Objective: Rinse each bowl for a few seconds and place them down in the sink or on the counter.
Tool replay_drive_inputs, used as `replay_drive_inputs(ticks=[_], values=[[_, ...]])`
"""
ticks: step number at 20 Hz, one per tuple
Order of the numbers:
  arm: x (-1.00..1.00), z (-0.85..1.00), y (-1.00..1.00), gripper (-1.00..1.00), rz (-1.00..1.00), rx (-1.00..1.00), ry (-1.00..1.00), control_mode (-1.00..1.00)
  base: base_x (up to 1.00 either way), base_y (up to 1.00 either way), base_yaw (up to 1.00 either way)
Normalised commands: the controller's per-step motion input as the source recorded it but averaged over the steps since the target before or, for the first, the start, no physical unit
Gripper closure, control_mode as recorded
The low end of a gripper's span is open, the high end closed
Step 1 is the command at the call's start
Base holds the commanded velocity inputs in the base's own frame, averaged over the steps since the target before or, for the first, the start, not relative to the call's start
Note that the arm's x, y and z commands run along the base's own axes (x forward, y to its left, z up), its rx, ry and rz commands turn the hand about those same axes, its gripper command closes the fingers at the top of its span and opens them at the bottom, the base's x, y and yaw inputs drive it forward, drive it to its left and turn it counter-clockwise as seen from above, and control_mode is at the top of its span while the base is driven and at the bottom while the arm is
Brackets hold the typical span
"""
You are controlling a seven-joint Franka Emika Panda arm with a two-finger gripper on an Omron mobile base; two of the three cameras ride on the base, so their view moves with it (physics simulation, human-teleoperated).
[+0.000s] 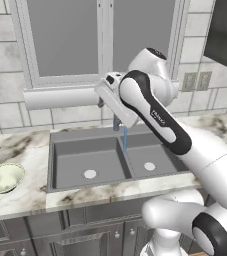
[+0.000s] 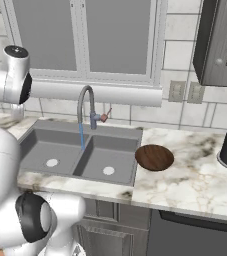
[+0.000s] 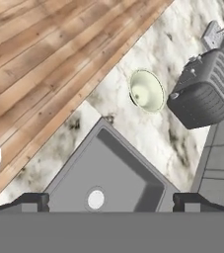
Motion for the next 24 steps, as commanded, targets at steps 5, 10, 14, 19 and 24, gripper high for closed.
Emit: replay_drive_inputs(ticks=[5, 10, 14, 19, 24], values=[[0.11, -0.22, 0.42, -1.0, 0.09, -0.04, 0.0, -1.0, 0.0, 0.0, 0.0], [0.21, -0.18, 0.3, -1.0, 0.14, 0.0, 0.0, -1.0, 0.0, 0.0, 0.0], [0.18, -0.16, 0.26, -1.0, 0.15, 0.0, 0.0, -1.0, 0.0, 0.0, 0.0], [0.05, -0.16, 0.27, -1.0, 0.14, 0.0, 0.0, -1.0, 0.0, 0.0, 0.0], [0.0, -0.18, 0.32, -1.0, 0.13, 0.0, -0.01, -1.0, 0.0, 0.0, 0.0]])
